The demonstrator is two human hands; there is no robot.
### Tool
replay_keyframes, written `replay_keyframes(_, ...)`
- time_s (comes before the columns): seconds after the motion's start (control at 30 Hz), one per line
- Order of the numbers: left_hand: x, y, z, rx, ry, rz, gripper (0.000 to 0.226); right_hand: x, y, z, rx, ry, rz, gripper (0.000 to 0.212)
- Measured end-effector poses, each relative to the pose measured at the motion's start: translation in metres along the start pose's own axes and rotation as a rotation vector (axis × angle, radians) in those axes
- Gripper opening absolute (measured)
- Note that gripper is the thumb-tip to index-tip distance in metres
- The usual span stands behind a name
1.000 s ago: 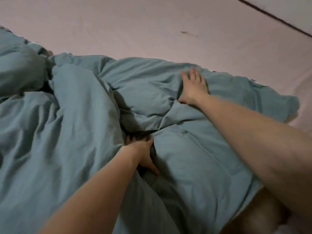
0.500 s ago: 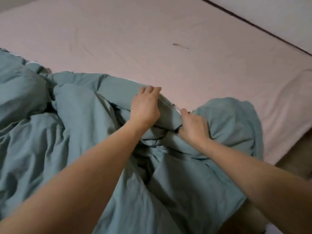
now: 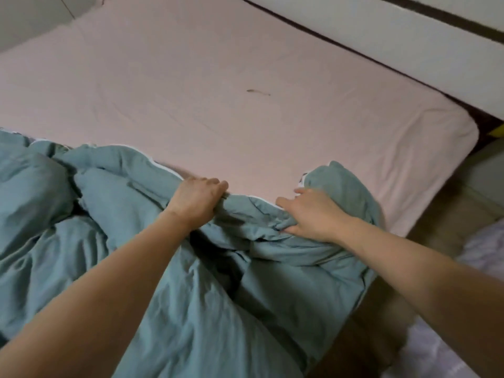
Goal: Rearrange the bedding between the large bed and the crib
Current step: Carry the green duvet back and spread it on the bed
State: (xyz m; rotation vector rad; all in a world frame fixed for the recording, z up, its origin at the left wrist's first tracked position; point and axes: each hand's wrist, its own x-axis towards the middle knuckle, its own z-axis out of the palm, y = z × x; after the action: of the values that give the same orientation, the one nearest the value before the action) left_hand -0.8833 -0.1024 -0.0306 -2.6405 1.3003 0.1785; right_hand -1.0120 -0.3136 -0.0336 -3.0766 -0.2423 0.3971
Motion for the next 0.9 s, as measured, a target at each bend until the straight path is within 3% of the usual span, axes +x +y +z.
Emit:
replay_keyframes(0.2, -0.006, -0.001, -0.068, -0.034, -0.142, -0.254, 0.027, -0.019, -0.013, -0.079, -0.074, 0.16, 0.132, 0.029)
replay_keyframes(0.37, 0.009, -0.011, -0.11, 0.15, -0.189, -0.294, 0.025, -0.034, 0.013, -0.128, -0.138, 0.197, 0.169, 0.026)
replay_keyframes(0.5, 0.037, -0.009, -0.139, 0.013, -0.174, -0.347, 0.024, -0.029, 0.05, -0.153, -0.214, 0.261, 0.322, 0.022)
replay_keyframes(0.73, 0.139, 0.024, -0.194, -0.183, 0.1, -0.378, 0.02, -0.002, 0.173, -0.178, -0.102, 0.341, 0.447, 0.024)
replay_keyframes(0.9, 0.276, 0.077, -0.253, -0.309, 0.264, -0.422, 0.027, 0.015, 0.321, -0.21, -0.173, 0.425, 0.477, 0.019)
